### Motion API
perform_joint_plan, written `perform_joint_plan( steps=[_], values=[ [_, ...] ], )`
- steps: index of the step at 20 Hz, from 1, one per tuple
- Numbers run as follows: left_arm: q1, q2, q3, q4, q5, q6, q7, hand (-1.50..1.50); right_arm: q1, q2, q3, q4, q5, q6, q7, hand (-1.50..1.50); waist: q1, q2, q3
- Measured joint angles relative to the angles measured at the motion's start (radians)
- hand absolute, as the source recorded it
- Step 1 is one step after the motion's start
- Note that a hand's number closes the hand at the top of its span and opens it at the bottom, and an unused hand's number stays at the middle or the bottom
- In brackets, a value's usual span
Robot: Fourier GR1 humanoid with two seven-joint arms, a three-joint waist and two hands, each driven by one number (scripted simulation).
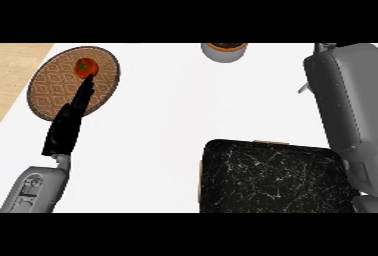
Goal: Pick the cupcake from the tray and place it in the tiered basket
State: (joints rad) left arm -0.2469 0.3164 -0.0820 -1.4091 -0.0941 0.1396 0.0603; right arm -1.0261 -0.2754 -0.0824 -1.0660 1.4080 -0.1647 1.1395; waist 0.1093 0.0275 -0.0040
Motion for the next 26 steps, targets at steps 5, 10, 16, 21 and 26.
perform_joint_plan(
  steps=[5, 10, 16, 21, 26],
  values=[
    [-0.007, 0.010, 0.023, 0.002, 0.009, -0.004, 0.017, 0.00, -0.148, -0.015, -0.091, 0.192, 0.018, -0.024, -0.028, 1.50, -0.026, -0.004, 0.002],
    [0.028, 0.006, 0.030, -0.003, 0.001, 0.004, -0.009, 0.00, -0.233, -0.057, -0.153, 0.389, 0.033, -0.080, -0.080, 1.50, -0.040, -0.006, 0.003],
    [0.033, 0.004, 0.038, -0.003, -0.004, 0.003, -0.009, 0.00, -0.257, -0.136, -0.161, 0.573, 0.101, -0.101, -0.108, 1.50, -0.053, -0.006, 0.003],
    [0.031, 0.005, 0.049, 0.005, -0.006, 0.002, -0.015, 0.00, -0.270, -0.216, -0.145, 0.685, 0.170, -0.062, -0.101, 1.50, -0.058, -0.007, 0.004],
    [0.040, 0.014, 0.065, -0.006, -0.003, -0.008, -0.002, 0.00, -0.264, -0.255, -0.153, 0.743, 0.182, -0.058, -0.117, 1.50, -0.069, -0.013, 0.004]
  ],
)
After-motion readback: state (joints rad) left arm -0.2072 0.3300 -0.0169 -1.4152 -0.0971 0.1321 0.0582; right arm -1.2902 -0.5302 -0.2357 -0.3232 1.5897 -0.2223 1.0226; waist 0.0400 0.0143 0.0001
